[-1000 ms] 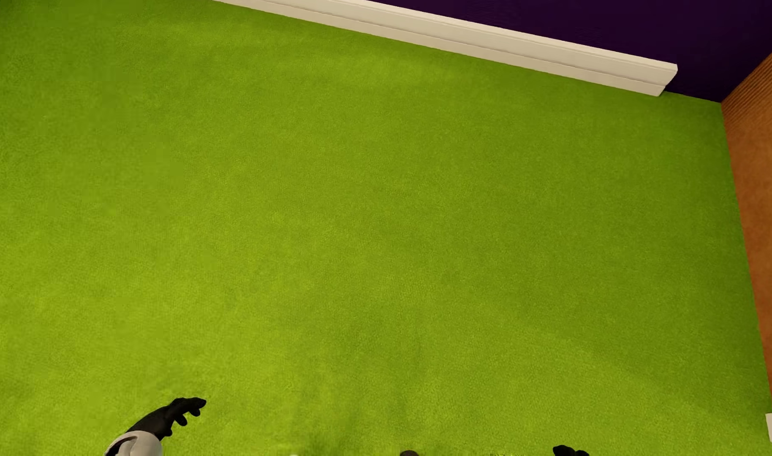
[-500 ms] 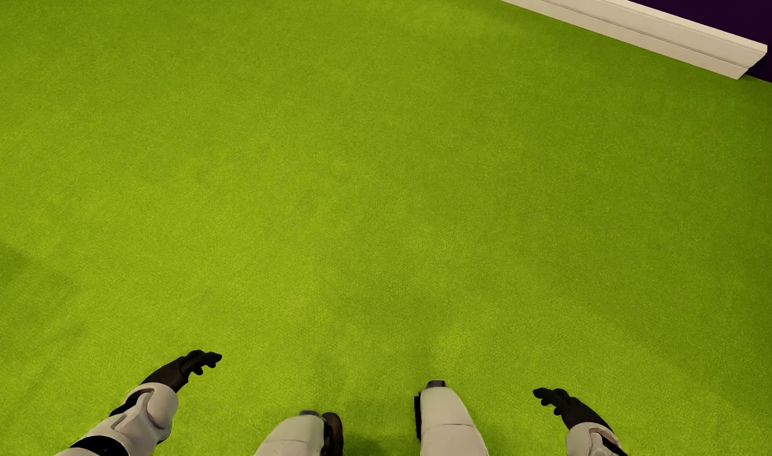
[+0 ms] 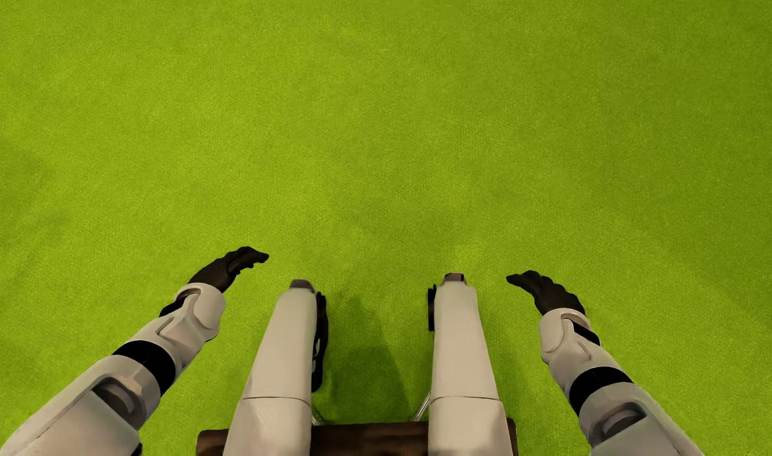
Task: Perch on the dark chair
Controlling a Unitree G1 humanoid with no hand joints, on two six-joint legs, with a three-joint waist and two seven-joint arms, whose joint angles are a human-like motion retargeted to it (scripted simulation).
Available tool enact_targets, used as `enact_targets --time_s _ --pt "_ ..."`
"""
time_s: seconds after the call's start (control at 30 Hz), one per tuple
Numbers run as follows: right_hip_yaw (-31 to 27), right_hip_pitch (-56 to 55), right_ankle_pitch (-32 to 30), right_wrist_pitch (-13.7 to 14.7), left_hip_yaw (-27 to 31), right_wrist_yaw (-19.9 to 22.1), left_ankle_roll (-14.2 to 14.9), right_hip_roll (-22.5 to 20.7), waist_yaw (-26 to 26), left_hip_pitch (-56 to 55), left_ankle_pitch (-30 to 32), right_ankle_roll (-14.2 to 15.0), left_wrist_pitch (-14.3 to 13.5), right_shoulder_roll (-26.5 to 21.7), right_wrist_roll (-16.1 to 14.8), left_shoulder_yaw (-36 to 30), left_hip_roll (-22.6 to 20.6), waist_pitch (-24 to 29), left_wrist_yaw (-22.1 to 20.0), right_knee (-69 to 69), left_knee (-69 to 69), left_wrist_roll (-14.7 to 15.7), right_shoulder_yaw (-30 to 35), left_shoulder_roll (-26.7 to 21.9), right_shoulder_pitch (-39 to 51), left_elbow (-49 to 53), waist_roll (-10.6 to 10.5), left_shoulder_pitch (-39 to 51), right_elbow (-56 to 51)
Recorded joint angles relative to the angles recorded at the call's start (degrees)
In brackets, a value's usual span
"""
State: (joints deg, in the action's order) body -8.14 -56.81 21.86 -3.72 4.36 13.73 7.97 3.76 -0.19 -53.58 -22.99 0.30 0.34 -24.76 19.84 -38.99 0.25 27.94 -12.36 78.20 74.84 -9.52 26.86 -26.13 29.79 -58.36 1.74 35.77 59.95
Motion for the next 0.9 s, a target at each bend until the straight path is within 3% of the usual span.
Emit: enact_targets --time_s 0.47,0.7,0.9 --pt "-4.32 -18.18 1.49 -1.24 2.89 1.11 1.25 -1.5 0.29 -18.12 -2.2 -1.09 0.1 0.61 -1.74 -5.79 -0.97 8.21 -1.18 19.34 18.88 -0.59 5.82 0.84 15.56 2.9 0.27 12.67 1.53" --pt "-3.98 -16.93 -0.98 -1.7 3.05 -0.76 2.23 -1.75 0.21 -17.41 2.49 -1.71 0.69 2.49 -0.87 -4.34 0.06 8.15 -0.81 23.82 23.23 -1.33 4.76 2.11 12.06 4.22 0.72 7.29 0.88" --pt "-3.59 -14.74 -0.75 -2.02 3.27 -7.23 0.83 -2.17 0.34 -15.83 2.81 -1.65 2.63 2.66 0.86 -3.52 0.54 5.74 3.33 26.2 26.62 -2.28 3.67 2.66 6.97 1.75 0.34 1.69 -3.39"
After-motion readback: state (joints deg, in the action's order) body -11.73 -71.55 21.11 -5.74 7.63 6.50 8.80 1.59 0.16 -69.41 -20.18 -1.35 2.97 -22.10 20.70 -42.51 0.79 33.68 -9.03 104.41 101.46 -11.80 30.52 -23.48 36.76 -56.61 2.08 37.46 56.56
